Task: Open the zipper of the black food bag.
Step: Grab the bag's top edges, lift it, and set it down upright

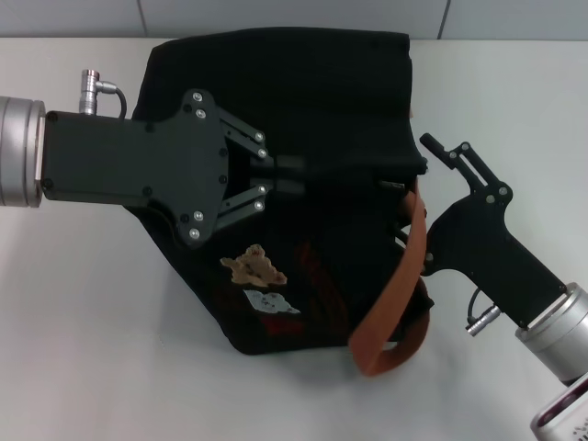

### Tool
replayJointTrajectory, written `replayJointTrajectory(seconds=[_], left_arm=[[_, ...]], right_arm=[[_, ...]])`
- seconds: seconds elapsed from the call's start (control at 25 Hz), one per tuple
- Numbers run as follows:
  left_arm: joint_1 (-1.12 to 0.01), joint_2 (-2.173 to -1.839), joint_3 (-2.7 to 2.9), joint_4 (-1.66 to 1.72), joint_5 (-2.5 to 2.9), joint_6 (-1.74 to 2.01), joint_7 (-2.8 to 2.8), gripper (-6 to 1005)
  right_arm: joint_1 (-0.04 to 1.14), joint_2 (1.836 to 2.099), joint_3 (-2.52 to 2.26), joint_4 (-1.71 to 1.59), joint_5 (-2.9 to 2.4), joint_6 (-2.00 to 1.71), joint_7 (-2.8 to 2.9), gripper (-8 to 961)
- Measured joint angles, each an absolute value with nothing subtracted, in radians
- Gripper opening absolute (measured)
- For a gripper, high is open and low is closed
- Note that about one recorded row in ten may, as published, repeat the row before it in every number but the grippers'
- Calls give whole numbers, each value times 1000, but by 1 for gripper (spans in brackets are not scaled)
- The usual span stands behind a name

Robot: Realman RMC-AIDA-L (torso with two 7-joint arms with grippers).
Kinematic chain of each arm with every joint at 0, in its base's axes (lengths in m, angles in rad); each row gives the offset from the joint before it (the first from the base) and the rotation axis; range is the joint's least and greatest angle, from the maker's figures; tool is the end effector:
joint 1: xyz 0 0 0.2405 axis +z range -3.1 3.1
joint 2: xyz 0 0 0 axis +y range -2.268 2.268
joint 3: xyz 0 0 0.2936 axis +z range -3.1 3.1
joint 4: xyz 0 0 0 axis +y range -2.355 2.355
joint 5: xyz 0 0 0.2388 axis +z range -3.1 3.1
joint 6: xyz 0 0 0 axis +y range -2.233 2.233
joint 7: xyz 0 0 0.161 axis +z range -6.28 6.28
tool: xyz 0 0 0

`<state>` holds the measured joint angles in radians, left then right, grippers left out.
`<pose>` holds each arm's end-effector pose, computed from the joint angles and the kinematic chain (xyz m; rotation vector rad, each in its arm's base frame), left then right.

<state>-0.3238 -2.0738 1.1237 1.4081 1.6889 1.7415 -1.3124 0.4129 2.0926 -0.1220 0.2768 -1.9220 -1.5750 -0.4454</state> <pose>-0.1827 0.3287 0.0270 -2.8372 0.4634 -0.6463 0.2865 0.2736 -0.1303 -1.9638 -0.3221 0.7706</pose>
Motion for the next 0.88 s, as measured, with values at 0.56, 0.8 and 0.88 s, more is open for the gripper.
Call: replayJointTrajectory(seconds=[0.56, 0.8, 0.88], left_arm=[[-322, -2075, 1131, 1397, 1678, 1743, -1312, 95], [-328, -2075, 1132, 1386, 1678, 1742, -1311, 96], [-331, -2075, 1132, 1378, 1678, 1739, -1310, 96]], right_arm=[[424, 2092, -74, 303, -1928, -1604, -470, 794], [423, 2092, -87, 300, -1932, -1606, -471, 789], [423, 2092, -90, 299, -1932, -1606, -471, 787]])
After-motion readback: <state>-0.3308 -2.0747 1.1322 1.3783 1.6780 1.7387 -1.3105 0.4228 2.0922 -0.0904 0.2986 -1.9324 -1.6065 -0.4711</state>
